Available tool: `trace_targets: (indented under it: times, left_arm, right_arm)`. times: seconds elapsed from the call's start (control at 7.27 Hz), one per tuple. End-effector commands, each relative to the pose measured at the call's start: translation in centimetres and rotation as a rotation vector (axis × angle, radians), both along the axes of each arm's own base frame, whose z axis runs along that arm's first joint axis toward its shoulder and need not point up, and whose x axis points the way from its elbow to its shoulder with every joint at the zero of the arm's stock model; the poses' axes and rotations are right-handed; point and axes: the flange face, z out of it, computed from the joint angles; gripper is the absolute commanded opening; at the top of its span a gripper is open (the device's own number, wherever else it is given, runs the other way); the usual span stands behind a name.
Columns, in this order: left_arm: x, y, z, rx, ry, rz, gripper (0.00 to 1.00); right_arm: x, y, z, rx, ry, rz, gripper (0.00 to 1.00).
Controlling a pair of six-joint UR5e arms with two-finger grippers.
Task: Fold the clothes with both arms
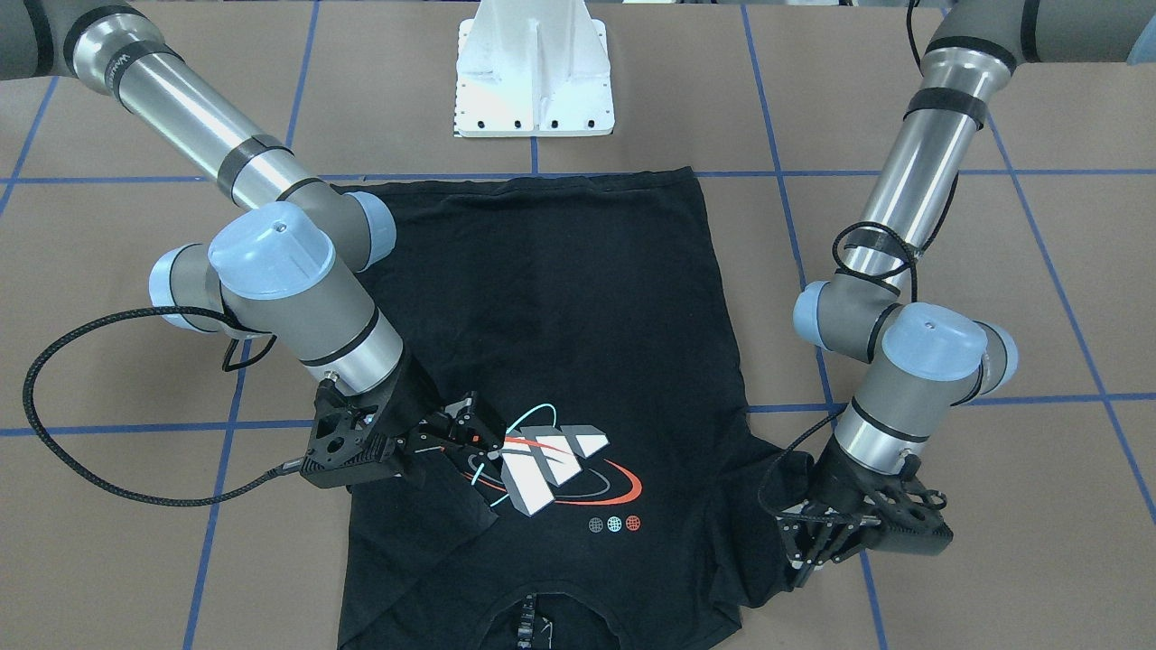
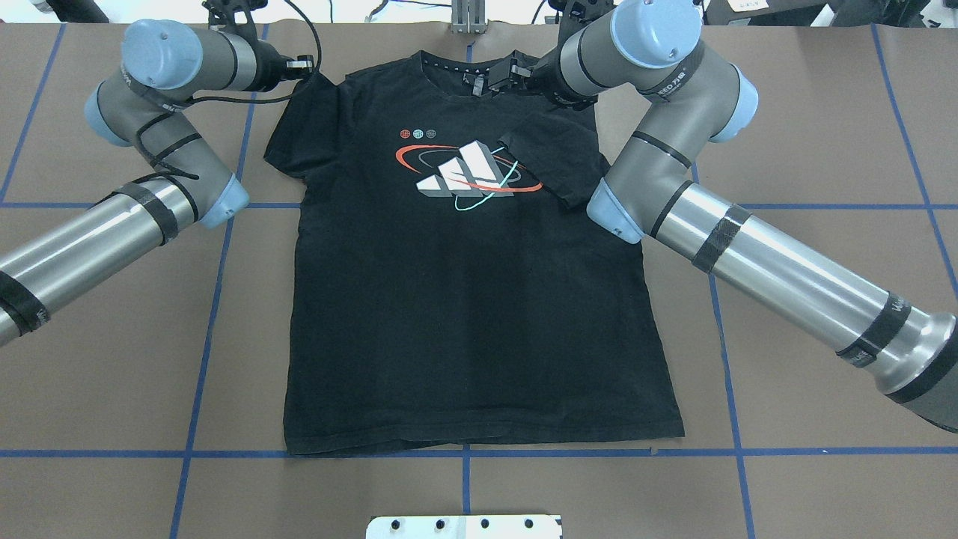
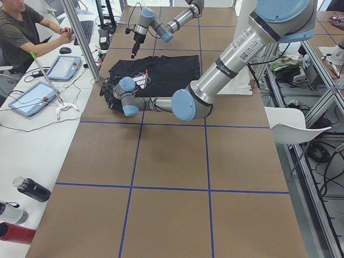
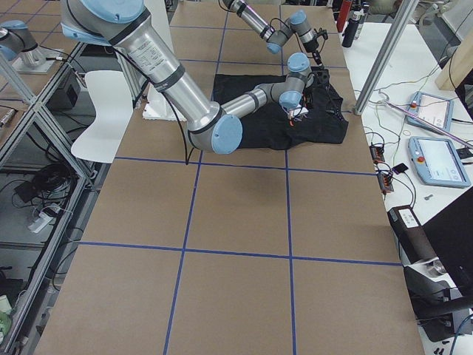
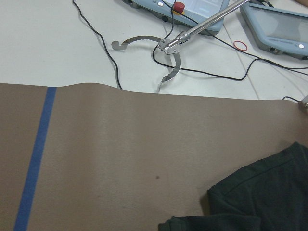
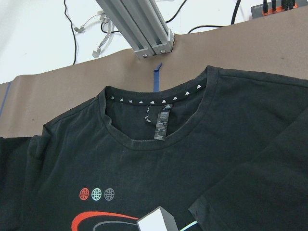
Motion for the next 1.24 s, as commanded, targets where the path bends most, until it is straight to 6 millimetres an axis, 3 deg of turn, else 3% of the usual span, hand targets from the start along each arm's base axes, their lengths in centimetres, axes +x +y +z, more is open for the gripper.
trace_targets:
  times: [0.0,0.28,0.55,0.69,1.1]
  left_arm:
    - [3.4,2.9,-5.6,-0.089,0.116,0.006,0.0]
    - [9.7,7.0,-9.7,-0.186,0.231,0.04,0.0]
    - [14.4,8.8,-13.7,-0.196,0.282,-0.011,0.0]
    - [15.7,7.7,-15.1,-0.197,0.276,-0.032,0.0]
    - [14.9,6.6,-13.4,-0.196,0.253,-0.071,0.0]
  right_arm:
    - [0.1,0.0,0.5,-0.003,0.004,0.001,1.0]
    - [0.3,0.0,0.9,-0.005,0.003,0.002,1.0]
    - [1.4,-0.4,2.5,-0.006,0.006,0.013,1.0]
    - [1.7,-0.6,2.5,-0.007,0.005,0.014,1.0]
    - [1.7,-0.6,2.7,-0.007,0.007,0.014,1.0]
